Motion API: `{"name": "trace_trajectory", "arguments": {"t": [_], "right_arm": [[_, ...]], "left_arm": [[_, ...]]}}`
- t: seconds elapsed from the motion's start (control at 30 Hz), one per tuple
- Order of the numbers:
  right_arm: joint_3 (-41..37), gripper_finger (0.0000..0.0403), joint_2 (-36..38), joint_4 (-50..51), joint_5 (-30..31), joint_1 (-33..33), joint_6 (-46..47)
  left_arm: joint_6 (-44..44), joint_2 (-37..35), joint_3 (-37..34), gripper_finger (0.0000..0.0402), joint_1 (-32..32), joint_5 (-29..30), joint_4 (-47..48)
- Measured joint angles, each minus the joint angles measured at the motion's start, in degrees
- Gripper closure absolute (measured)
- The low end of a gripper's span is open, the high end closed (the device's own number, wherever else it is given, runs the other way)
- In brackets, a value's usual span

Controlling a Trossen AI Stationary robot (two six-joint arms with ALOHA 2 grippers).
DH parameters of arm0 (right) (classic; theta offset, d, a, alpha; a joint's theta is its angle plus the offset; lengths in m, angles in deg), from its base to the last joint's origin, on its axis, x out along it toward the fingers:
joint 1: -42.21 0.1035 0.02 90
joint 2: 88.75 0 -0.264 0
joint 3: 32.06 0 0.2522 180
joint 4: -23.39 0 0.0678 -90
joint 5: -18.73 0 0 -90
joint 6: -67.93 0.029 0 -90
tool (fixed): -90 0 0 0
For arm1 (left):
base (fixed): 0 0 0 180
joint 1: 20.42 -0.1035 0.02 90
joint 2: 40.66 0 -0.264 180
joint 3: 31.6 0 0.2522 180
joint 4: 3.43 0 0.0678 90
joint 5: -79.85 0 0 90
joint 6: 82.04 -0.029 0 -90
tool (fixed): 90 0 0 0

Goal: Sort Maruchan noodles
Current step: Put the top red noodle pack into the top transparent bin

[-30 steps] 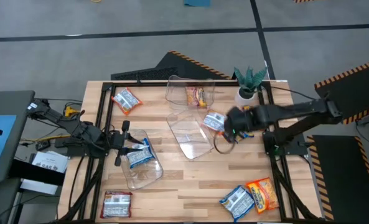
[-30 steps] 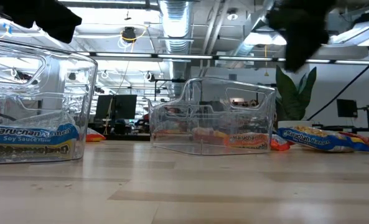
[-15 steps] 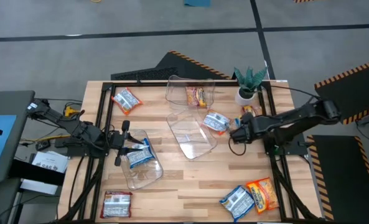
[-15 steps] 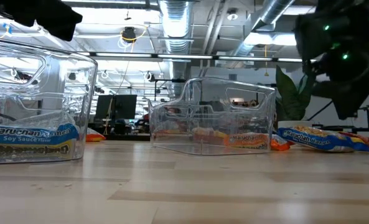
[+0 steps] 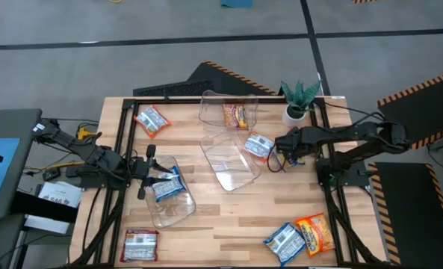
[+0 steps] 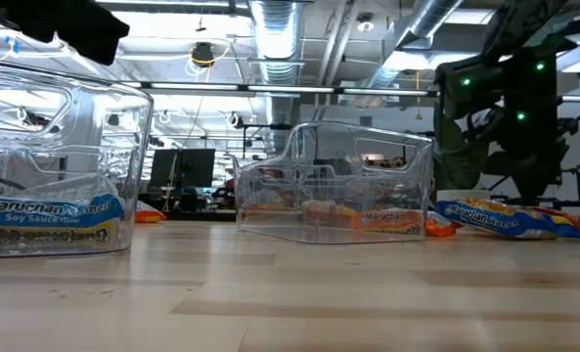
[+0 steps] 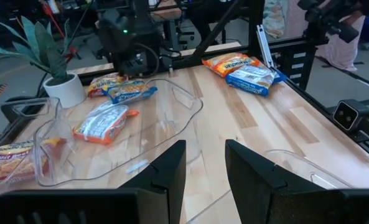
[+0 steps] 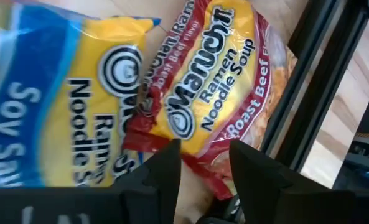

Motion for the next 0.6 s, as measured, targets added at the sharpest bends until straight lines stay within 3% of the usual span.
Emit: {"name": "trace_trajectory", "arguments": {"t": [0.2, 0.37, 0.6], "right_arm": [[-2.29, 0.0248, -0.02, -7.08, -4.63, -4.27, -6.98], [-2.61, 0.0249, -2.68, -8.39, -3.59, -5.82, -7.59], [-2.17, 0.0249, -12.03, -9.61, -3.11, -7.39, -7.68]], "left_arm": [[0.03, 0.0, 0.0, 0.0299, -0.01, 0.0, 0.06], [0.07, 0.0, 0.0, 0.0299, 0.01, 0.0, 0.04], [0.13, 0.0, 0.0, 0.0299, -0.01, -0.02, 0.08]]}}
